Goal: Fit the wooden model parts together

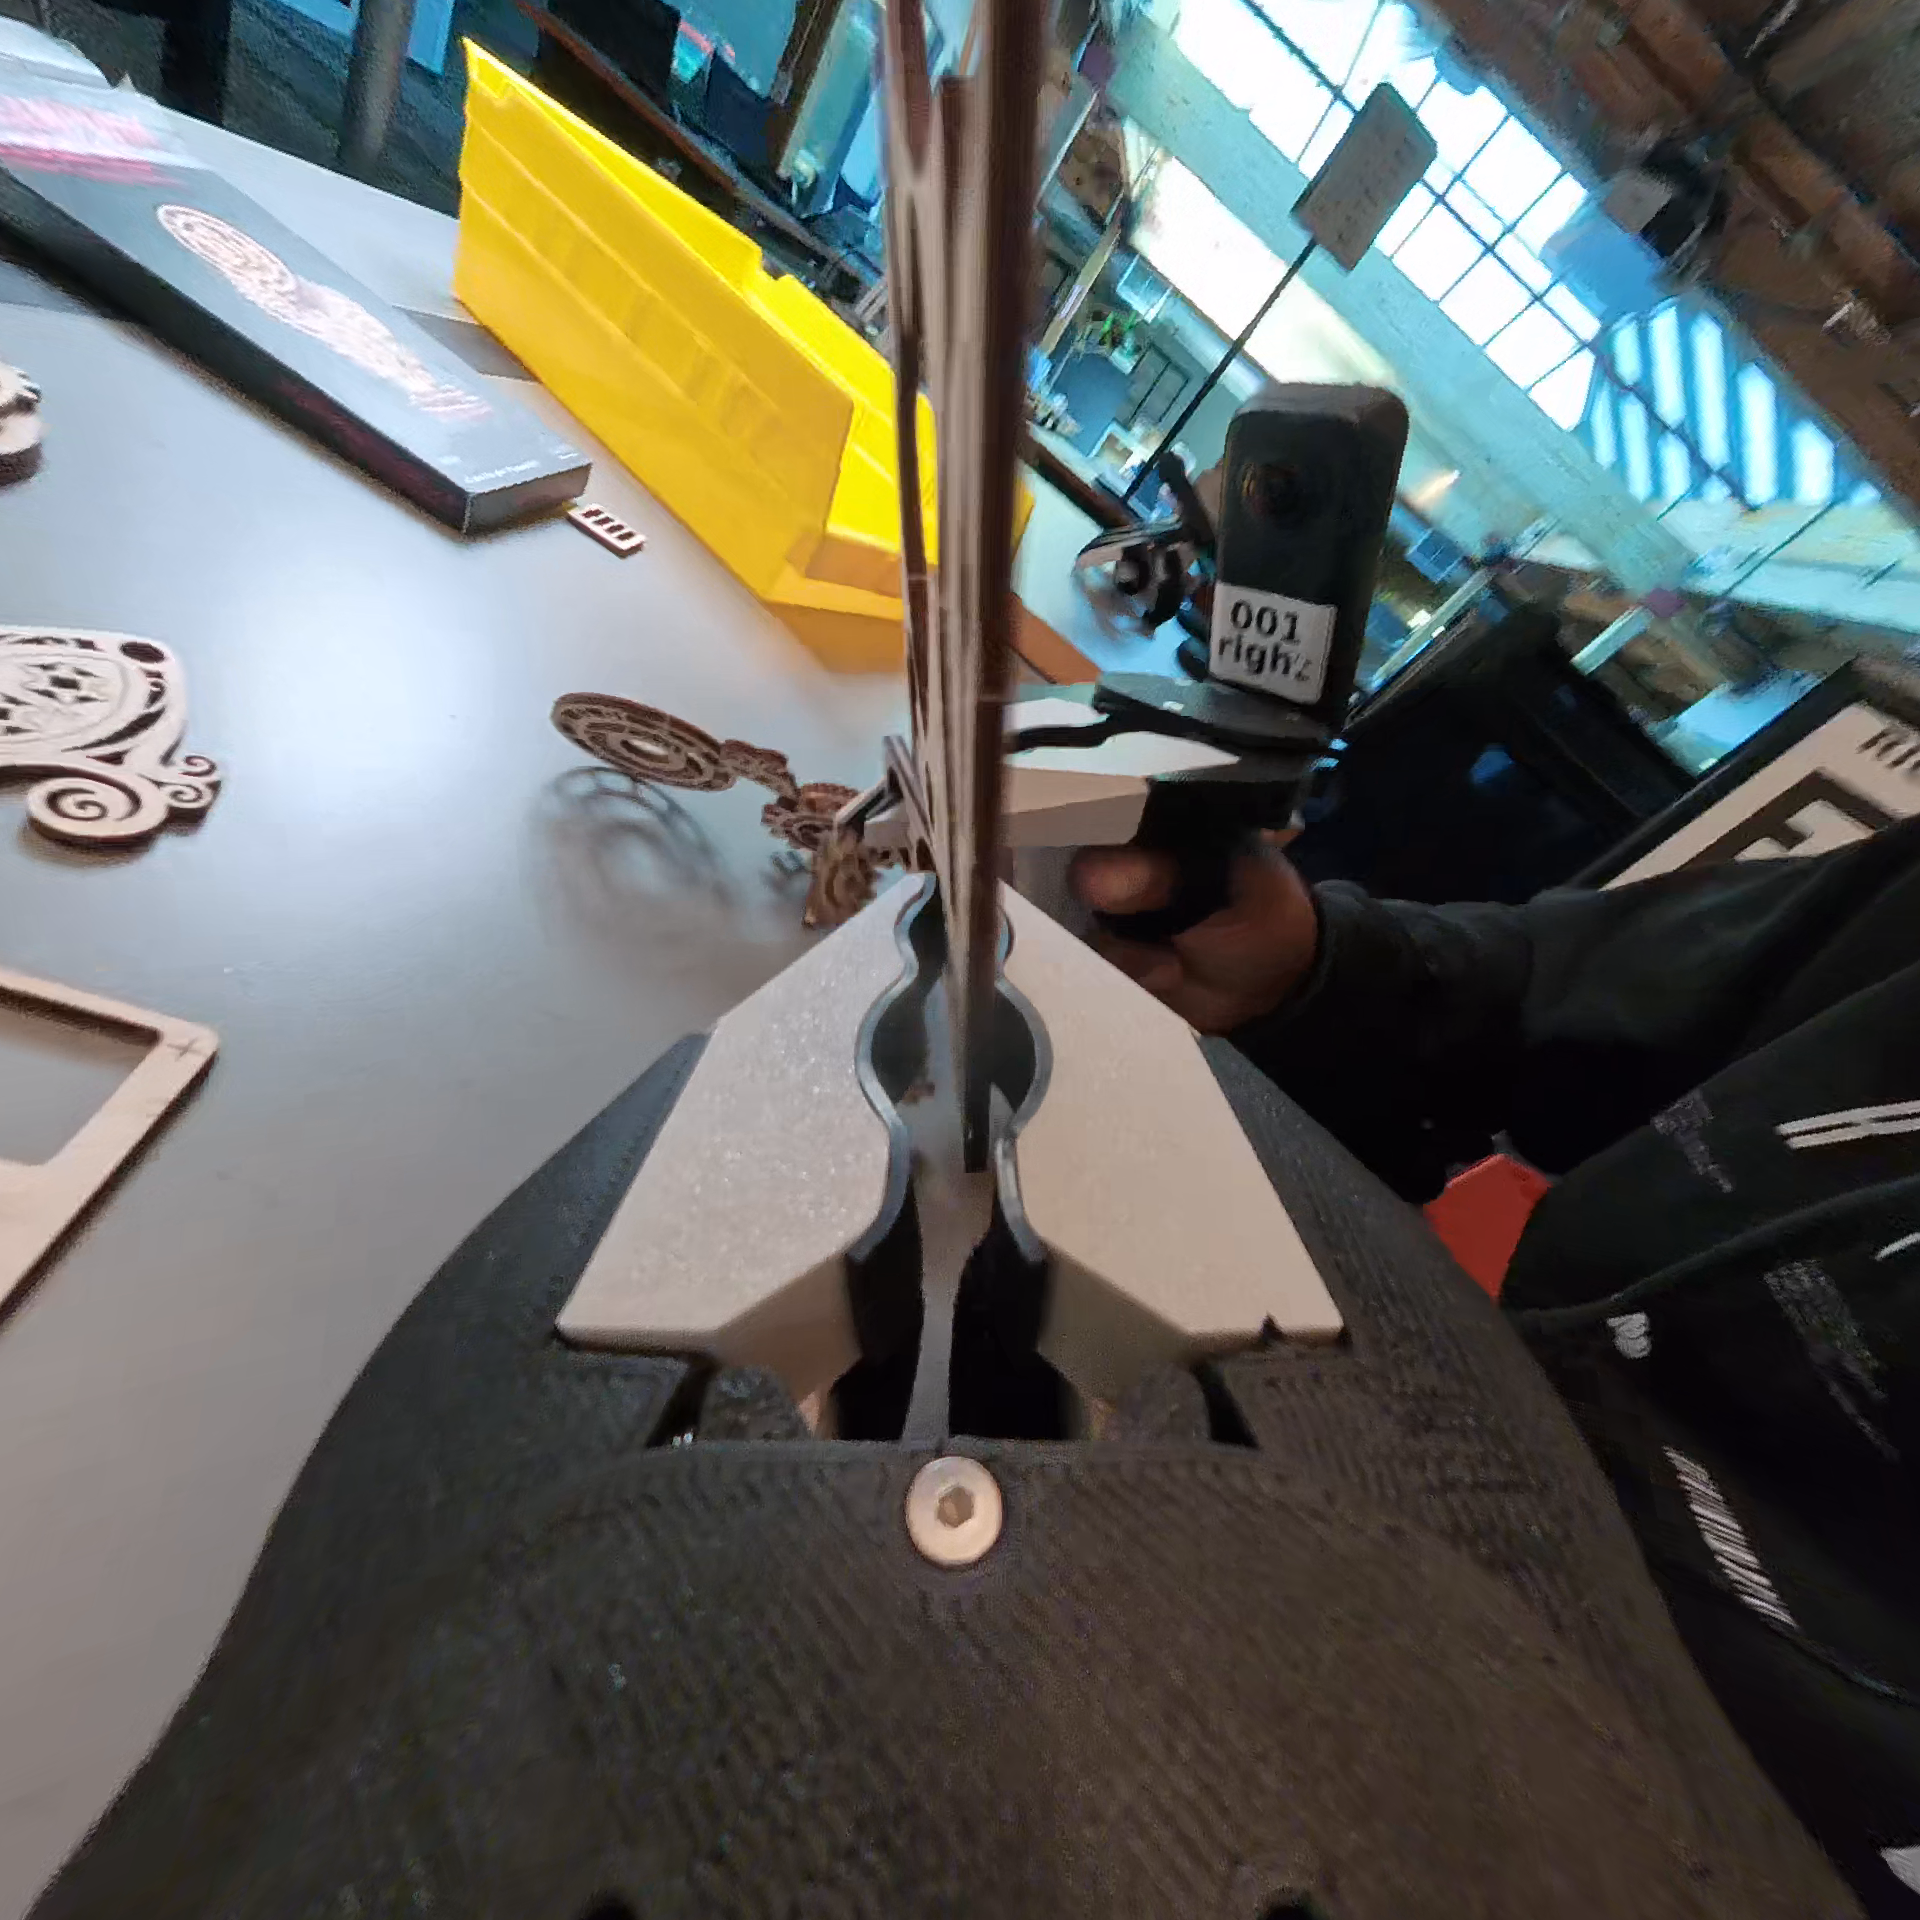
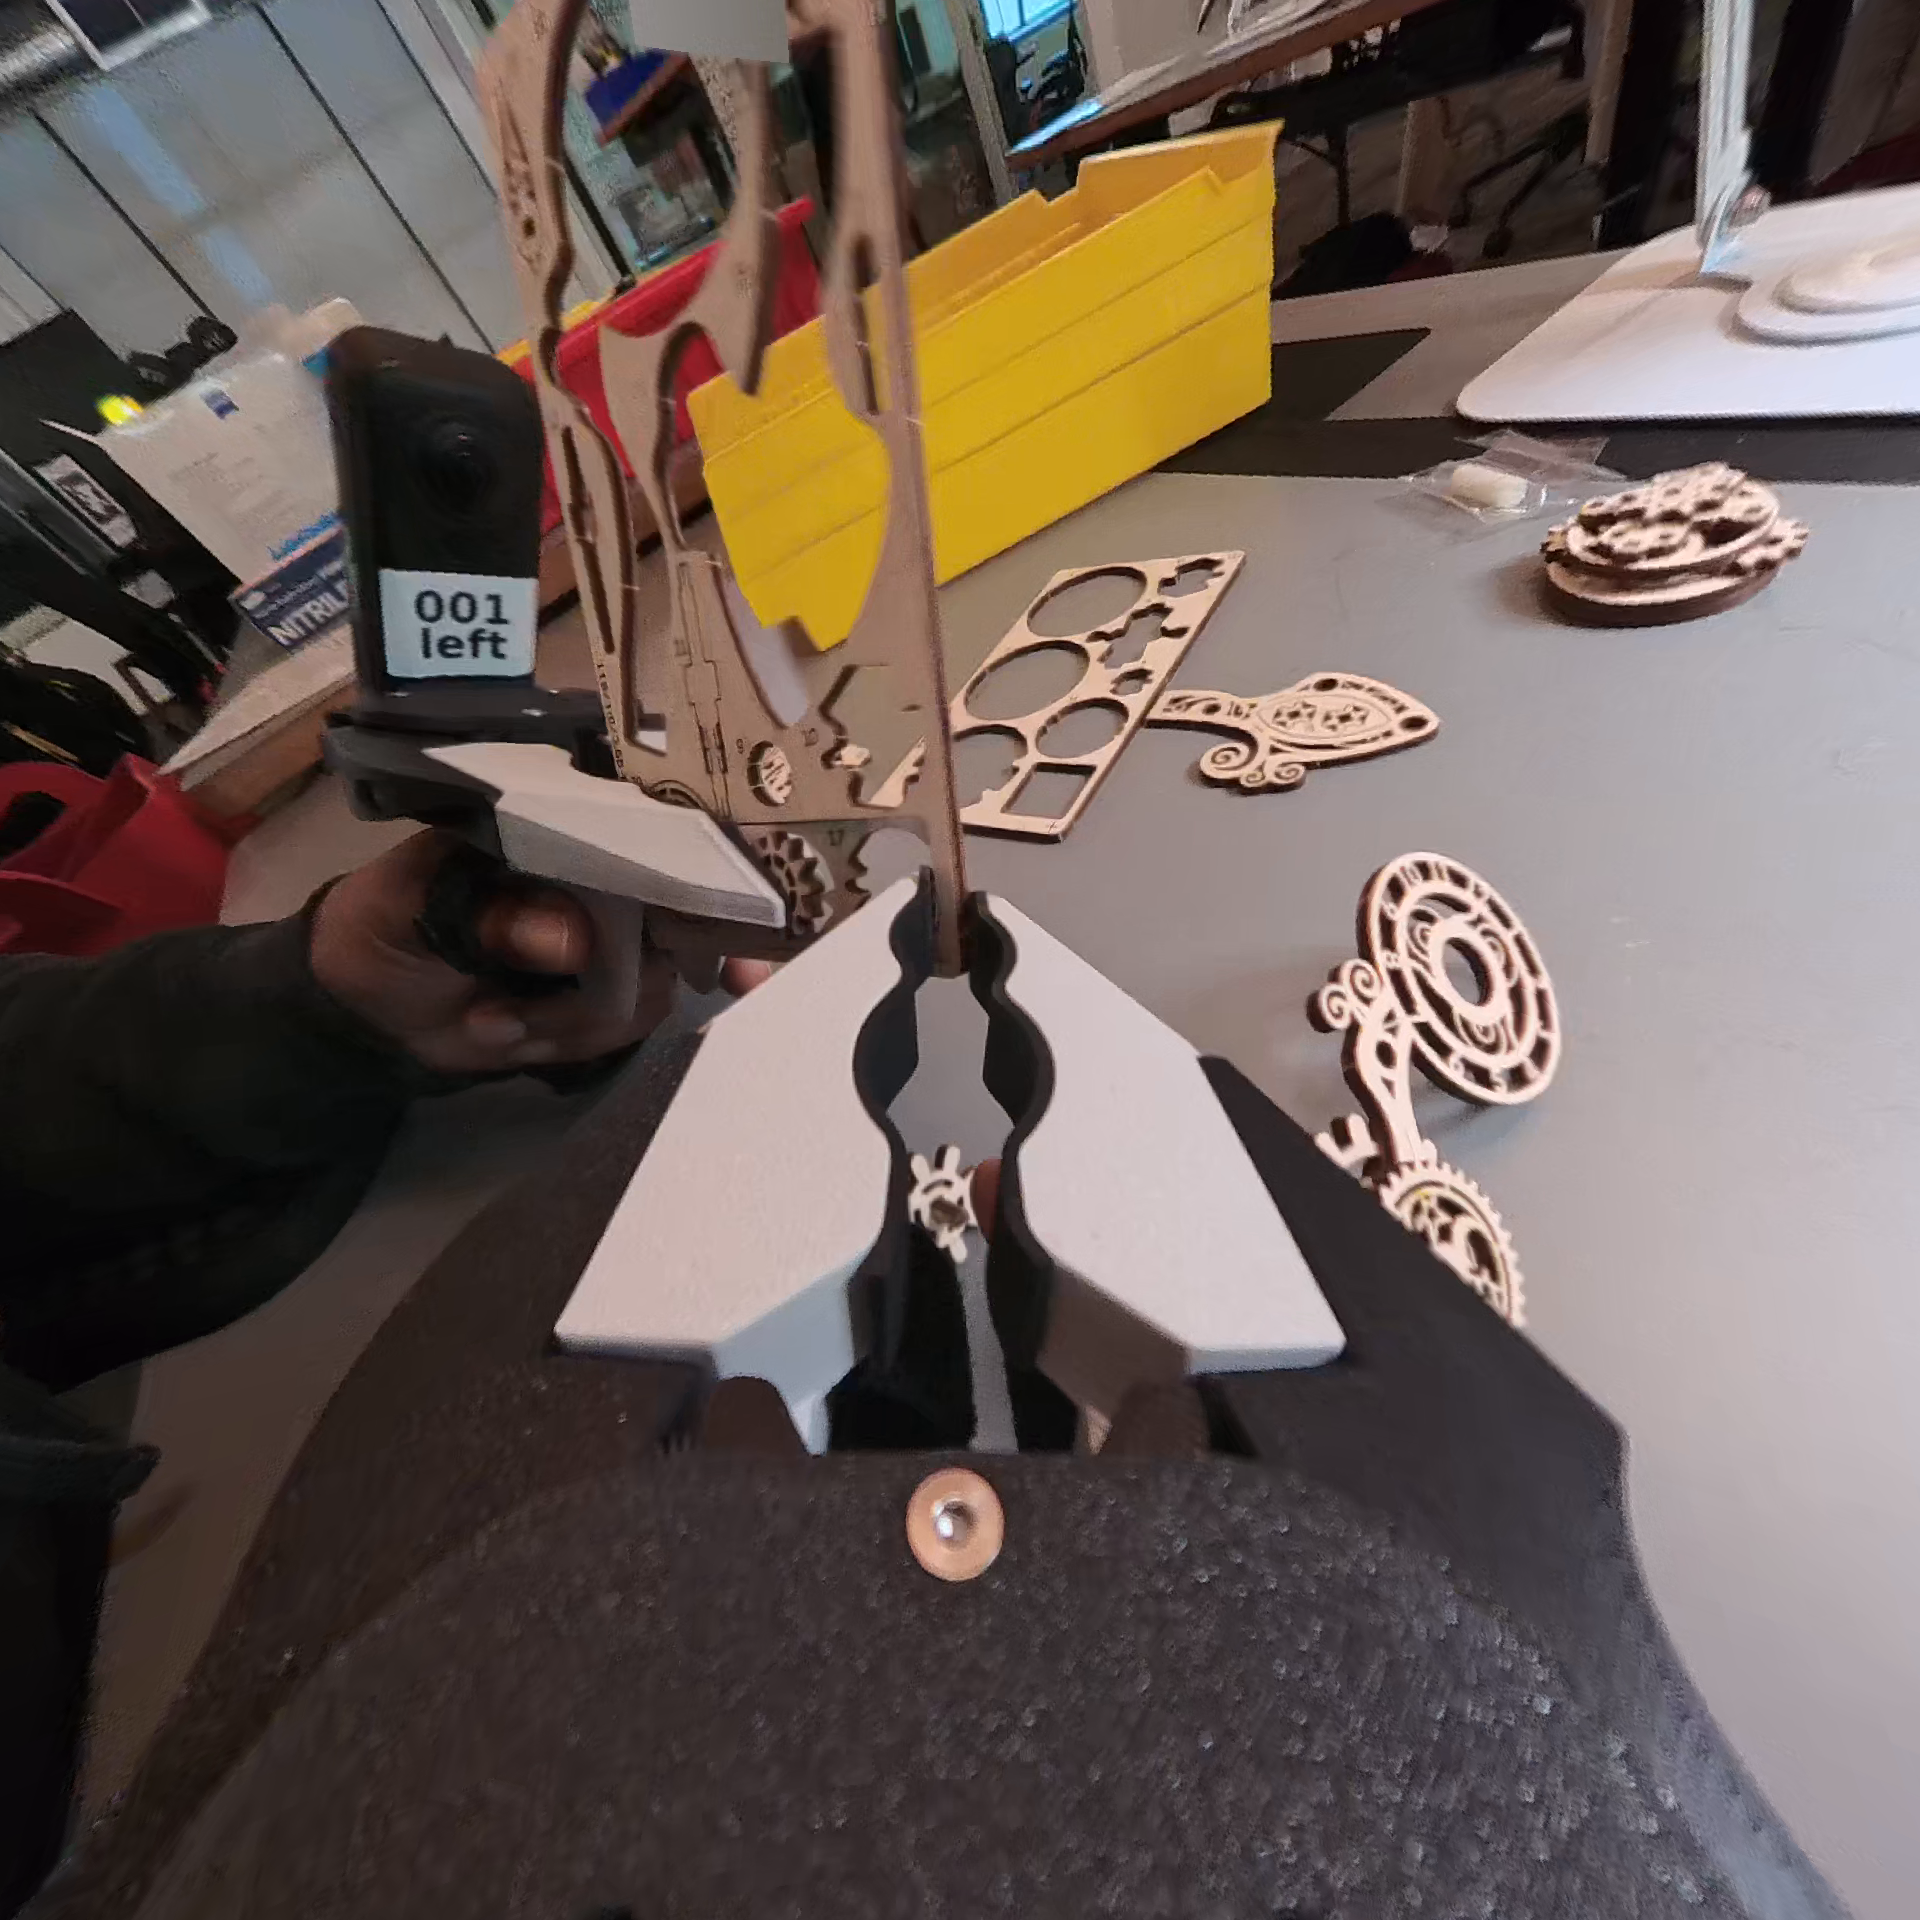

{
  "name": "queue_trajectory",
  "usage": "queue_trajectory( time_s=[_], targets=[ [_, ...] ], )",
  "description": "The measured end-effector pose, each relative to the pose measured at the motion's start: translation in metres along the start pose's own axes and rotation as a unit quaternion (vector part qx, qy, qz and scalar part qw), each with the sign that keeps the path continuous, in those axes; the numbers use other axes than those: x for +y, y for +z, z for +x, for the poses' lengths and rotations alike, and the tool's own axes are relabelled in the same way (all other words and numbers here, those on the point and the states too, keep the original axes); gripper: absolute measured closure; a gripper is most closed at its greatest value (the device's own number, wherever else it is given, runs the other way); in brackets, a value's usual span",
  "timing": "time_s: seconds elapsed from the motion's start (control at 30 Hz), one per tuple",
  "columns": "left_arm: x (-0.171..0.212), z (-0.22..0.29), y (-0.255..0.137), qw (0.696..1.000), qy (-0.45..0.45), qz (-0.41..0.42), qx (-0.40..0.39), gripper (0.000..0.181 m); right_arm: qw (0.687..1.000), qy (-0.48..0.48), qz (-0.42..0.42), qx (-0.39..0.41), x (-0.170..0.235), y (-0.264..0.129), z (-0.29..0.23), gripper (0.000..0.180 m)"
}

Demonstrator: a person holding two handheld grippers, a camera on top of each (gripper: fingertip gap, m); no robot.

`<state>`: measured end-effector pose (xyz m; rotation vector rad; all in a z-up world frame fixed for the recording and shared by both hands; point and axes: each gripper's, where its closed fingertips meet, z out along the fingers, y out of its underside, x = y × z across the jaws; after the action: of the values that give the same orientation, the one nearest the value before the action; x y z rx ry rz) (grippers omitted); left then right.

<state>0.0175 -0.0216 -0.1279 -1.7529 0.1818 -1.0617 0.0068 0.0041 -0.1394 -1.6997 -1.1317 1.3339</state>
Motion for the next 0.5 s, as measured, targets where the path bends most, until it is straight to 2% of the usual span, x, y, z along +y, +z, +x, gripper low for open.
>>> queue_trajectory(
  time_s=[0.2,0.4,0.5],
  targets=[
    [-0.011,0.003,-0.005,0.999,-0.022,0.025,0.028,0.179,0.999,0.008,0.015,-0.033,-0.016,-0.005,-0.013,0.174],
    [-0.021,-0.006,-0.014,0.996,-0.071,0.044,0.041,0.18,0.998,0.011,0.017,-0.06,-0.024,-0.008,-0.013,0.152],
    [-0.029,-0.014,-0.022,0.995,-0.079,0.046,0.038,0.179,0.998,-0.007,0.003,-0.064,-0.023,-0.009,-0.009,0.15]
  ],
)
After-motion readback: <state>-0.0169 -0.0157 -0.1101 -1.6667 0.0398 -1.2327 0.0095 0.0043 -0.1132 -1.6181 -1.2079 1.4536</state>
